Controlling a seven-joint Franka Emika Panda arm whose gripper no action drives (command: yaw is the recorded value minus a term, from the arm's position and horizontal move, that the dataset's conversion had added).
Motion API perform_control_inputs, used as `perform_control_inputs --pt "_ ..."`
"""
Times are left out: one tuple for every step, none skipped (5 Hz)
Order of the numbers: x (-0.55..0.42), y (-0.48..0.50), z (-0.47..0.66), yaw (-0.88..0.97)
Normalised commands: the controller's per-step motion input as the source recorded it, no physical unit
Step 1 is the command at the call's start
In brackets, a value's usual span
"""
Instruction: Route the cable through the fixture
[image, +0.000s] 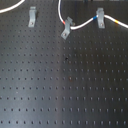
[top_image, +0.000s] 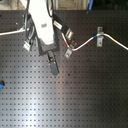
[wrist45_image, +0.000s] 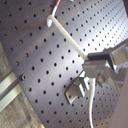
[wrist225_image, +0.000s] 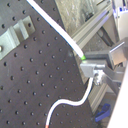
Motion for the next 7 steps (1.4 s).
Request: perform_control_inputs --pt "-0.016 0.075 0.01 0.0" --pt "-0.294 0.427 0.36 0.1" --pt "-0.283 0.432 0.36 0.12" --pt "-0.243 0.407 0.35 0.15" --pt "-0.233 -0.002 0.23 0.16" --pt "-0.34 -0.027 0.3 0.2" --pt "-0.45 0.139 0.26 0.2"
